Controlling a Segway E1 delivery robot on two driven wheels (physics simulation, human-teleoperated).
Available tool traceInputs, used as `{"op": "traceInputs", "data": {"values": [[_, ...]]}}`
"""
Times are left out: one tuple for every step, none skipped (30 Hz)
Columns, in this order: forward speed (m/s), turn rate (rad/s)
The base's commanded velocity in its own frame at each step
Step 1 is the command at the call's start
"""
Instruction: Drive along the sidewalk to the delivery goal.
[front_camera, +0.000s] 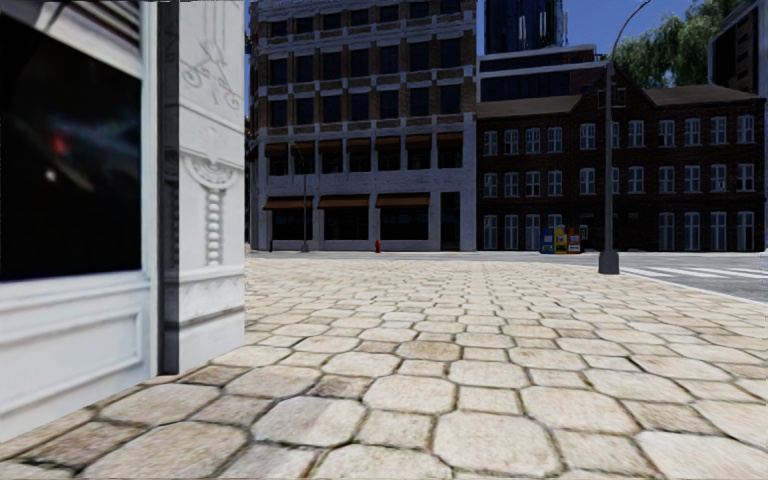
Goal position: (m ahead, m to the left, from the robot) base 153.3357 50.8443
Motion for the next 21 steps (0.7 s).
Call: {"op": "traceInputs", "data": {"values": [[2.0, 0.0], [2.0, 0.0], [2.0, 0.0], [2.0, 0.0], [2.0, 0.0], [2.0, 0.0], [2.0, 0.0], [2.0, 0.0], [2.0, 0.0], [2.0, 0.0], [2.0, 0.0], [2.0, 0.0], [2.0, 0.0], [2.0, 0.0], [2.0, 0.0], [2.0, 0.0], [2.0, 0.0], [2.0, 0.0], [2.0, 0.0], [2.0, 0.0], [2.0, 0.0]]}}
